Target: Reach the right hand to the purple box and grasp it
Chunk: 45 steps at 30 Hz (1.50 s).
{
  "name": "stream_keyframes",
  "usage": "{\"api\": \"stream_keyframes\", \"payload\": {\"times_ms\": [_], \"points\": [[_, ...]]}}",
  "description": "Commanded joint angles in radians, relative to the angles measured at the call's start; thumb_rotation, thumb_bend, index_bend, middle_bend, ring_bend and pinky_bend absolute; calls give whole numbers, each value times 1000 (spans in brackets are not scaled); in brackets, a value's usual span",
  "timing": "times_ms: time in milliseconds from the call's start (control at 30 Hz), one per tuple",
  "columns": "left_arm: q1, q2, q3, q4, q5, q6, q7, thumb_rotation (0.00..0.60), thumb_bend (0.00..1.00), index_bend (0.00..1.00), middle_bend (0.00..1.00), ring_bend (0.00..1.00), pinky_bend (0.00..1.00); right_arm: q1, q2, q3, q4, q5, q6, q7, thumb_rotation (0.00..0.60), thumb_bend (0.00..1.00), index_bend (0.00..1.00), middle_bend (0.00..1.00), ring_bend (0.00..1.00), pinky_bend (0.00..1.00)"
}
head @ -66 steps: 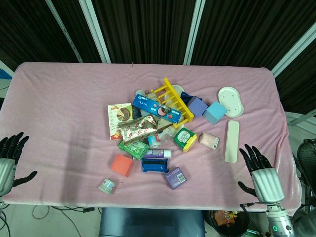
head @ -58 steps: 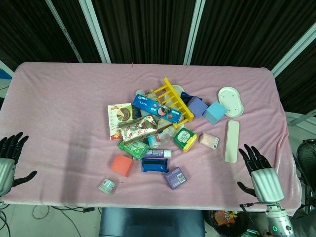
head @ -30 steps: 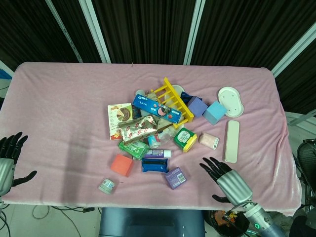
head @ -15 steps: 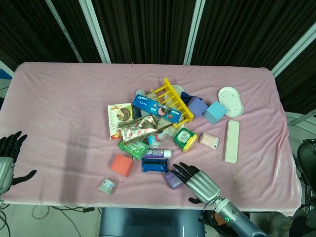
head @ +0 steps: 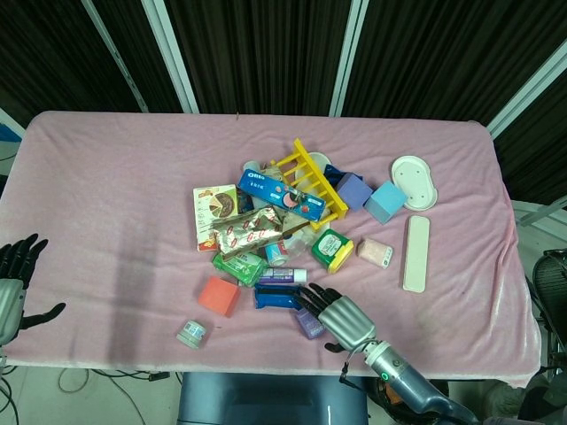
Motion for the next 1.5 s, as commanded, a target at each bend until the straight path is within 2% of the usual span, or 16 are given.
{"api": "stream_keyframes", "payload": {"times_ms": [33,100,167,233,300,333,433,733,867,967,1067,1200,1333,1500], "points": [[0,1,-1,-1,-2,-1,-2,600,0,0,0,0,0,11,-21,-3,14,19,-16,-5,600,181,13,5,0,232],[0,2,-1,-2,-4,-2,-4,600,0,0,0,0,0,16,-35,-5,25,28,-21,-9,600,210,77,42,18,249],[0,4,-2,-3,-5,-2,-6,600,0,0,0,0,0,20,-49,-6,36,34,-21,-13,600,265,220,137,92,296],[0,4,-2,-3,-4,0,-9,600,0,0,0,0,0,22,-58,-7,45,36,-16,-11,600,350,441,310,265,420],[1,3,-3,-1,-1,5,-12,600,0,0,0,0,0,22,-65,-10,54,27,1,-3,600,399,590,457,424,543],[2,2,-3,0,0,6,-13,600,0,0,0,0,0,22,-66,-12,58,22,9,1,600,417,653,521,493,602],[2,3,-3,0,1,8,-16,600,0,0,0,0,0,22,-60,-17,60,14,26,16,600,447,739,597,571,672],[4,-1,0,2,10,16,-10,600,0,0,0,0,0,5,17,-18,-5,-37,135,57,600,450,761,613,588,674],[6,-3,1,2,15,23,-4,600,0,0,0,0,0,-21,91,-18,-64,-53,208,82,600,449,761,613,588,674],[7,-5,1,3,18,26,3,600,0,0,0,0,0,-63,141,-32,-85,-91,304,111,600,449,761,612,588,674],[8,-8,3,6,26,32,7,600,0,0,0,0,0,-136,158,-59,-40,-167,476,169,600,449,761,611,588,674],[7,-10,6,7,34,34,11,600,0,0,0,0,0,-206,171,-84,29,-203,619,275,600,449,761,610,588,674],[5,-12,10,5,48,36,17,600,0,0,0,0,0,-236,183,-73,59,-186,679,350,600,448,761,610,588,674],[4,-14,12,11,61,42,16,600,0,0,0,0,0,-241,178,-41,92,-157,698,406,600,449,761,609,588,674]]}}
